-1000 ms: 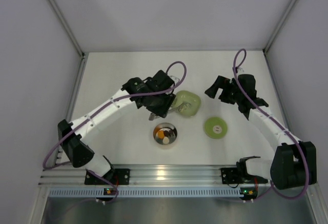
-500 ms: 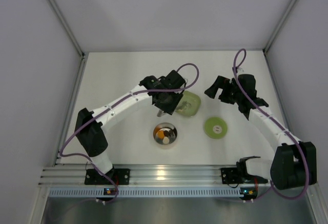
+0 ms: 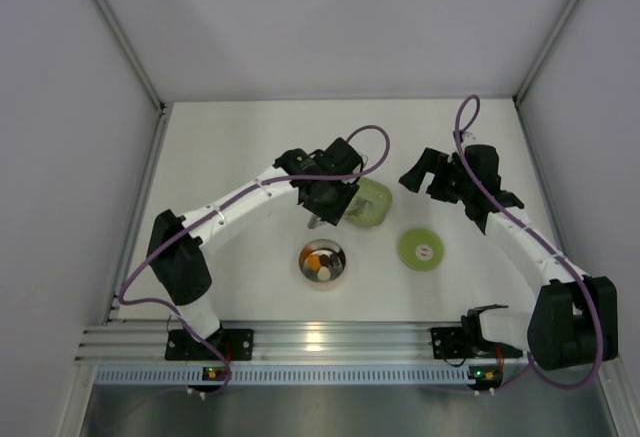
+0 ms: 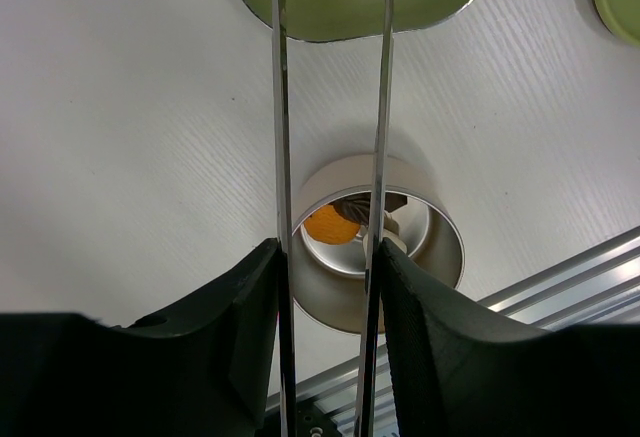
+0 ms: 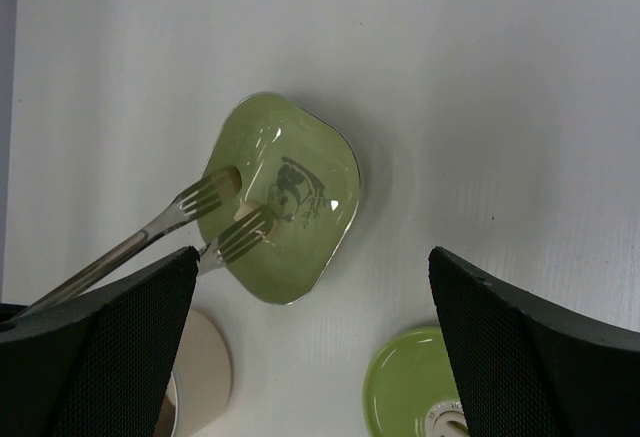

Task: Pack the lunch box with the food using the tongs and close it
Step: Pick up the fake food from the plate.

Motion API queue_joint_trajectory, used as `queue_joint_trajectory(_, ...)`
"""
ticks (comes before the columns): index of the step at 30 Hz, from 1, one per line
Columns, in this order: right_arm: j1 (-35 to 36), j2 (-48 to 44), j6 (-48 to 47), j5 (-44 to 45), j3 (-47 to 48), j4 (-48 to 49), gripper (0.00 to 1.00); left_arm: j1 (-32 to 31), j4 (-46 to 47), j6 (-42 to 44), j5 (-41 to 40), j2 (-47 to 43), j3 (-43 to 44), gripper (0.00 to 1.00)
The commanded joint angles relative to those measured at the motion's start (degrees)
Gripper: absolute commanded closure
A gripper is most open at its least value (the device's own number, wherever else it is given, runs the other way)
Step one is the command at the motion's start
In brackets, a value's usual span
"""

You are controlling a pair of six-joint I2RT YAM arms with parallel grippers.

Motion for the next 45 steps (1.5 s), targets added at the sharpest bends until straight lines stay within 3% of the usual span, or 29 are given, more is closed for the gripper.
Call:
queue_joint_trajectory(1,1.07,-1.80,-0.96,-0.26,0.54,1.88,0.04,-0.19,2.01,0.77,0.16,0.54,-0.18,0.53)
queue_joint_trajectory(15,1.07,-1.97,-0.88,-0.26,0.27,1.97,0.04,-0.19,1.57,0.59,0.50,1.06,-1.41,0.53)
queue_joint_trajectory(21,1.07,-1.97,-0.88,-0.26,0.27,1.97,0.04,-0.19,2.27,0.59,0.94,0.89,-1.76,0.66)
queue_joint_trajectory(25,0.98,-1.97,-0.88,-0.17,0.27,1.88,0.04,-0.19,2.89,0.68,0.86,0.36,-1.50,0.69)
queue_joint_trajectory(38,0.98,-1.45,-0.96,0.00,0.45,1.88,0.04,-0.19,7.72,1.74,-0.02,-5.70,-1.68,0.70)
queue_joint_trajectory(45,1.07,-1.27,-0.96,0.18,0.80,1.70,0.04,-0.19,4.13,1.04,-0.02,-9.65,-0.80,0.70)
